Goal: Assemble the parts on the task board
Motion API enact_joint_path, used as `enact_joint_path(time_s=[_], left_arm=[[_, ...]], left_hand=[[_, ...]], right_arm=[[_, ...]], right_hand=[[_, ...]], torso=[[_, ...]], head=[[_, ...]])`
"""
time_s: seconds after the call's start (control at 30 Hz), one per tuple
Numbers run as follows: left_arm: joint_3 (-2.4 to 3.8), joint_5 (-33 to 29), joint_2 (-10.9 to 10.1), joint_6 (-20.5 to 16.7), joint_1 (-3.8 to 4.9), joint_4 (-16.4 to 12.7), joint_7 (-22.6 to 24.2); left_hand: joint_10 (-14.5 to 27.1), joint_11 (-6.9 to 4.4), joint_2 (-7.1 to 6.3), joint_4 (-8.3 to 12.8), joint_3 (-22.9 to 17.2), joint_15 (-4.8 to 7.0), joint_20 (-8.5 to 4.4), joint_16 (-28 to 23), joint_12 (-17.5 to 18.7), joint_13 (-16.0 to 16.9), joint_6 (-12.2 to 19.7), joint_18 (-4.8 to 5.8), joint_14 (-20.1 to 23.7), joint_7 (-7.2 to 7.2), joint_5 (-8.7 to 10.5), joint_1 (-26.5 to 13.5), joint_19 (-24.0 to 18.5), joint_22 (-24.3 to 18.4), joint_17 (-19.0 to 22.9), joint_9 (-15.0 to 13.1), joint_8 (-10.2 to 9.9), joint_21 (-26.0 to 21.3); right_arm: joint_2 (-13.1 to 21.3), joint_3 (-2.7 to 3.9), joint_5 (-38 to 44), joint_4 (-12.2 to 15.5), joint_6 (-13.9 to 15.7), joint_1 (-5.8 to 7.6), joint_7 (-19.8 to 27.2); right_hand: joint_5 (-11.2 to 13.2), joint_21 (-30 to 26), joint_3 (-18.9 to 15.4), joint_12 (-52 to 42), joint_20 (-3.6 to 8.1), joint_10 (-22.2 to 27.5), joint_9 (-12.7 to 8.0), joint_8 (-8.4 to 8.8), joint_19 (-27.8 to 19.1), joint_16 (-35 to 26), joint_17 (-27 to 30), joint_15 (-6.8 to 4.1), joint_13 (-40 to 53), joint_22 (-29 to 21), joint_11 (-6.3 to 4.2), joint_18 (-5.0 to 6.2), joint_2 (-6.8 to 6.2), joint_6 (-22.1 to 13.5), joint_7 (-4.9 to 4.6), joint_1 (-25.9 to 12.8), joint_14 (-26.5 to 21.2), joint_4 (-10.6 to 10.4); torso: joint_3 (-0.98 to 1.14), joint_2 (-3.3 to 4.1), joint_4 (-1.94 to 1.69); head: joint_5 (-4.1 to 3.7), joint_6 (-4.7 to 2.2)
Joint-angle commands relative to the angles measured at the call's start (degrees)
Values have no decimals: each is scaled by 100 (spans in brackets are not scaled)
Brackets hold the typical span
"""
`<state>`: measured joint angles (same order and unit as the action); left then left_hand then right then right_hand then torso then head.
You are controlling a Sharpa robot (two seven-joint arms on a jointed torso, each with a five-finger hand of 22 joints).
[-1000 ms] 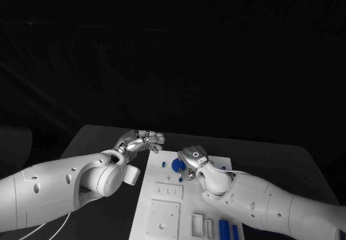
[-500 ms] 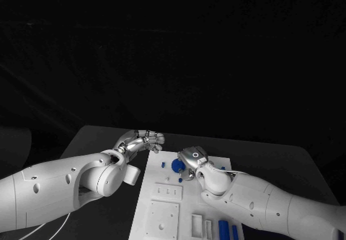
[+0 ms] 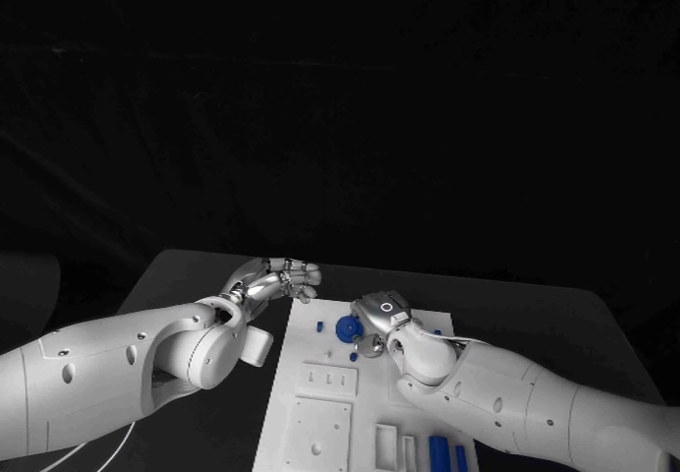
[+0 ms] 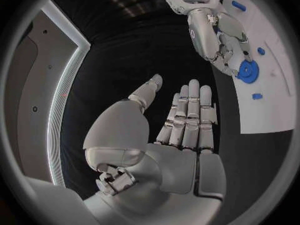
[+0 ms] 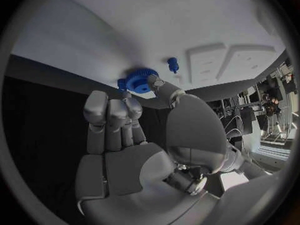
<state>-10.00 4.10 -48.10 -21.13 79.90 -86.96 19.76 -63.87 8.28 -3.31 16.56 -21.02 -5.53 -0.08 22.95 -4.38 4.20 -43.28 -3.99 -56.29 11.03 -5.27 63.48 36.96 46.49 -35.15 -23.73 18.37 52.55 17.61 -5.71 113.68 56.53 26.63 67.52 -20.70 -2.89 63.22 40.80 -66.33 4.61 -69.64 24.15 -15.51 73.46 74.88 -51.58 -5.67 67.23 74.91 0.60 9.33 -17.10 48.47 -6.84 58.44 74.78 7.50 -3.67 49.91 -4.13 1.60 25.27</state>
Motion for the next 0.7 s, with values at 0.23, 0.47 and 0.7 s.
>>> enact_joint_path(time_s=[0.23, 0.47, 0.7], left_arm=[[6, 16, -3, 28, 11, -15, 26], [6, 16, -18, 22, 12, -21, 22], [6, 16, -26, 21, 13, -30, 21]], left_hand=[[41, 12, -15, -8, 33, -14, 5, -30, 37, -12, 0, -101, -34, 34, -7, 3, -22, -10, -10, 11, -29, -32], [48, 17, -14, -10, 33, -15, 5, -35, 41, -13, 6, -101, -36, 41, -6, -3, -22, -10, -15, 14, -33, -32], [51, 20, -13, -10, 32, -14, 5, -38, 42, -14, 9, -102, -37, 46, -7, -5, -22, -10, -18, 16, -36, -32]], right_arm=[[52, -2, -353, 53, -247, -1, 257], [99, -2, -508, 79, -338, -1, 314], [142, -2, -677, 66, -478, 0, 306]], right_hand=[[12, -16, 108, -8, 19, -62, 81, -114, -20, -55, -11, -206, 16, 48, -236, 567, 18, 74, 233, 203, 0, -12], [-843, -15, 806, 8, -16, -66, 84, -161, -30, -78, -16, -180, 16, 61, -213, 567, 347, 116, 196, 533, 15, 52], [-1451, 15, 1045, 0, -41, -68, 60, -160, -23, -83, -33, -142, 30, 75, -163, 567, 557, 96, 152, 344, 24, 388]], torso=[[3, 6, 10], [-3, 4, 9], [-4, 3, 3]], head=[[5, -3], [4, 4], [-5, 5]])
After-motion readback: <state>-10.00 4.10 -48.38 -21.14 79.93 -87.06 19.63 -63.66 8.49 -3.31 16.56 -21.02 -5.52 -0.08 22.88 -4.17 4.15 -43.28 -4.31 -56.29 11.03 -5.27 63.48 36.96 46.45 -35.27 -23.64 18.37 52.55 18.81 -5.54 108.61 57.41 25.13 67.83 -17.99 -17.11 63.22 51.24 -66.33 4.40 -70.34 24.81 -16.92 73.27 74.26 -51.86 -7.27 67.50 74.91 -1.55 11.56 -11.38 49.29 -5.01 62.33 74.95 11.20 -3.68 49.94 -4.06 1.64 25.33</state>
